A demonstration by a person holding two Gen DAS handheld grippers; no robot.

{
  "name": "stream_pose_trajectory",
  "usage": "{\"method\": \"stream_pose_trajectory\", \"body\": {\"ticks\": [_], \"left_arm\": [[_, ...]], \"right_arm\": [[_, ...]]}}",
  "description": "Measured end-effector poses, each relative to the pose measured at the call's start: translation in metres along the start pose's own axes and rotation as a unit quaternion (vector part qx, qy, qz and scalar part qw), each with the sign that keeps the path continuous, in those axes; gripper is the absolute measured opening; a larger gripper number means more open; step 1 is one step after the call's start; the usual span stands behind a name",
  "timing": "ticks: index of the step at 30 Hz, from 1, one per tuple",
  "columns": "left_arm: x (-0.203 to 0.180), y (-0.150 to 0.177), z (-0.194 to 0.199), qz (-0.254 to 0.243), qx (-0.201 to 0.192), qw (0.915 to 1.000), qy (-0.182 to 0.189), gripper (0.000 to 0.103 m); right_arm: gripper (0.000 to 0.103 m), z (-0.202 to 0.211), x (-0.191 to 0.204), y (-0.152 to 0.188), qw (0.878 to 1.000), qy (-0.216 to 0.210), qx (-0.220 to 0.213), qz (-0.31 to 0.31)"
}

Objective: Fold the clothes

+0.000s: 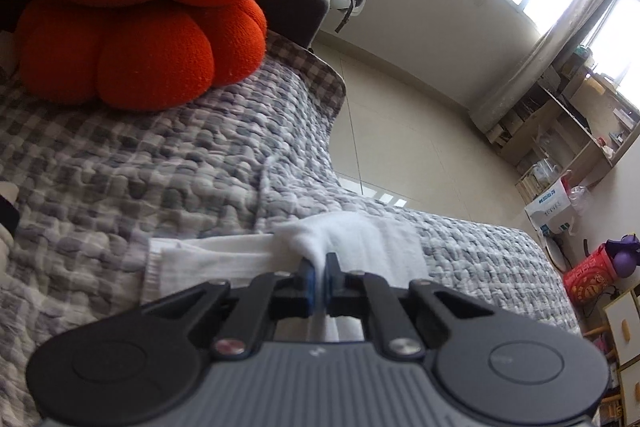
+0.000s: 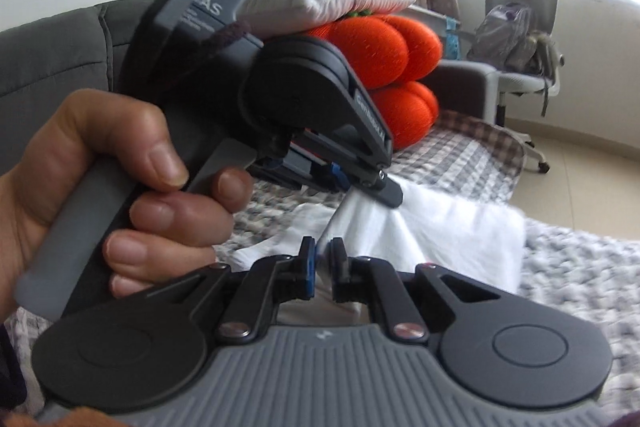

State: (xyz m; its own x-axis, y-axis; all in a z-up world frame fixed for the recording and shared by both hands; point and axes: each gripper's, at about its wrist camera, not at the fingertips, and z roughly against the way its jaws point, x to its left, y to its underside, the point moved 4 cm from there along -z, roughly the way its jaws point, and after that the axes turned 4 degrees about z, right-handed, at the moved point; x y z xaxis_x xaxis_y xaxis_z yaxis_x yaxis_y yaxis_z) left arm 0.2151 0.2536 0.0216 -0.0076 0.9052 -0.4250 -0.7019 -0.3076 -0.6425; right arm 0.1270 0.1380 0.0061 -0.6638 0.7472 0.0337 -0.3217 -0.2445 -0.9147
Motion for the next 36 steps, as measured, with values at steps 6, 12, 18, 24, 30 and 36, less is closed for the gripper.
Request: {"method": "stream_pose_trajectory", "body": {"ticks": [6, 12, 18, 24, 30, 36], "left_arm": [[0.03, -0.001, 0.011, 0.001, -0.019, 0.9998, -0.008, 0.005], [0.043, -0.002, 0.007, -0.011, -0.013, 0.9996, -0.021, 0.005], [0.051, -0.01, -0.008, -0.05, 0.024, 0.9972, -0.05, 0.005], [0.057, -0.01, -0.014, -0.039, 0.032, 0.9977, -0.046, 0.006], [0.06, -0.016, 0.0, -0.01, 0.01, 0.9993, -0.035, 0.008], [0.065, -0.007, 0.022, 0.024, -0.009, 0.9992, -0.031, 0.017]], "right_arm": [[0.008, -0.022, 0.023, 0.001, 1.0, -0.012, 0.012, -0.004], [0.008, -0.036, 0.035, 0.004, 0.999, -0.017, 0.028, -0.007], [0.01, -0.053, 0.04, 0.005, 0.997, -0.019, 0.06, -0.051], [0.024, -0.033, 0.039, 0.008, 0.992, -0.05, 0.087, -0.07], [0.054, 0.049, 0.01, 0.019, 0.997, -0.059, 0.032, -0.042], [0.055, 0.063, -0.023, 0.021, 1.0, 0.009, 0.025, -0.015]]}}
